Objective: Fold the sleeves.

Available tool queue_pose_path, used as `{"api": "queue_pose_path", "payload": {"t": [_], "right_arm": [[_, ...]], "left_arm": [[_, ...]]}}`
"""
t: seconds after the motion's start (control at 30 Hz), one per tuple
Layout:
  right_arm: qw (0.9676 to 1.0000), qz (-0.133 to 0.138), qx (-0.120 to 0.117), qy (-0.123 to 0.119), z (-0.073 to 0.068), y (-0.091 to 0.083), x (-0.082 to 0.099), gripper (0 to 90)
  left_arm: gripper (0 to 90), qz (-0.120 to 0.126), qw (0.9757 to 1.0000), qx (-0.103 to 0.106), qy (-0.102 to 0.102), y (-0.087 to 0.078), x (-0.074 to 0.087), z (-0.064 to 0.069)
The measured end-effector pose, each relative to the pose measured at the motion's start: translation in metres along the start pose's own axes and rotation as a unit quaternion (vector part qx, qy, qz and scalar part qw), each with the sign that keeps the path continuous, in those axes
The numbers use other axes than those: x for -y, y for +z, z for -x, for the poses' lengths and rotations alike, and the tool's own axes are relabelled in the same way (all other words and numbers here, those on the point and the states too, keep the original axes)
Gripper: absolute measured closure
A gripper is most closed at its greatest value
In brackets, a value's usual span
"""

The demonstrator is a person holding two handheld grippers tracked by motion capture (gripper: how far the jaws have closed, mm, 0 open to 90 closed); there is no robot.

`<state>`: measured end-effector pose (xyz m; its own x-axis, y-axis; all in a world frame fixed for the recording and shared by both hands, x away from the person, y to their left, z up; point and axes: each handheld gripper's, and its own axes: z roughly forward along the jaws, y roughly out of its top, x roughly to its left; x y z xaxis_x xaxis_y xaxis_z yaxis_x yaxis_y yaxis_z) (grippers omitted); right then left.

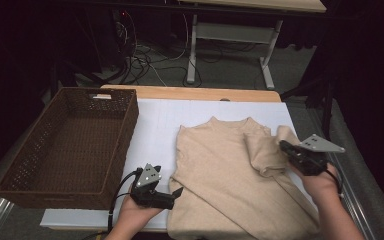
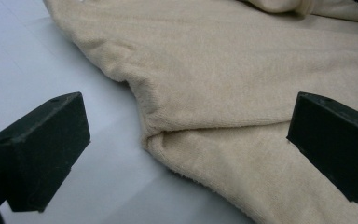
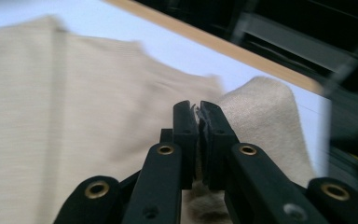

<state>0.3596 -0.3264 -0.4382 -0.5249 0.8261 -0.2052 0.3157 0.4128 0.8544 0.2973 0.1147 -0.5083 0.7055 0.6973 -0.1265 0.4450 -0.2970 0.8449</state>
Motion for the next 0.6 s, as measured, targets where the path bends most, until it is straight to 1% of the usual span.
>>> {"api": "queue_pose_path", "payload": {"t": [0.03, 0.07, 0.1, 0.13, 0.2, 0.27, 0.3, 0.37, 0.43, 0.47, 0.53, 0.6], "right_arm": [[0.9995, -0.009, -0.022, -0.022, -0.015, 0.008, 0.0, 86.6], [0.9983, -0.021, -0.036, -0.039, -0.027, 0.016, 0.001, 86.6], [0.9971, -0.028, -0.05, -0.051, -0.038, 0.022, 0.004, 86.6], [0.9957, -0.035, -0.064, -0.057, -0.048, 0.029, 0.007, 86.6], [0.993, -0.049, -0.083, -0.068, -0.064, 0.039, 0.015, 86.3], [0.9918, -0.058, -0.092, -0.068, -0.071, 0.044, 0.021, 85.2], [0.9915, -0.06, -0.095, -0.067, -0.073, 0.045, 0.023, 83.2], [0.9915, -0.056, -0.1, -0.062, -0.072, 0.043, 0.023, 73.9], [0.9931, -0.042, -0.098, -0.05, -0.067, 0.036, 0.019, 69.4], [0.9941, -0.034, -0.094, -0.042, -0.062, 0.032, 0.016, 68.0], [0.9963, -0.023, -0.08, -0.02, -0.048, 0.024, 0.014, 65.9], [0.9979, -0.021, -0.061, 0.0, -0.032, 0.019, 0.015, 63.3]], "left_arm": [[0.0, 0.001, 1.0, 0.0, -0.001, 0.0, 0.0, -0.001], [0.0, 0.002, 1.0, 0.0, -0.001, 0.0, 0.0, -0.001], [0.0, 0.002, 1.0, 0.0, -0.001, -0.001, 0.0, -0.001], [0.0, 0.003, 1.0, 0.0, -0.001, -0.001, 0.0, -0.001], [0.0, 0.003, 1.0, 0.0, 0.0, -0.002, 0.0, -0.002], [0.0, 0.003, 1.0, 0.001, 0.001, -0.002, 0.0, -0.002], [0.0, 0.003, 1.0, 0.001, 0.0, -0.002, 0.0, -0.002], [0.0, 0.004, 1.0, 0.001, 0.0, -0.003, 0.0, -0.001], [0.0, 0.005, 1.0, 0.001, 0.001, -0.003, 0.0, -0.001], [0.0, 0.005, 1.0, 0.001, 0.002, -0.003, 0.0, 0.0], [0.0, 0.005, 1.0, 0.001, 0.002, -0.003, 0.0, 0.0], [0.0, 0.005, 1.0, 0.001, 0.002, -0.003, 0.0, 0.0]]}}
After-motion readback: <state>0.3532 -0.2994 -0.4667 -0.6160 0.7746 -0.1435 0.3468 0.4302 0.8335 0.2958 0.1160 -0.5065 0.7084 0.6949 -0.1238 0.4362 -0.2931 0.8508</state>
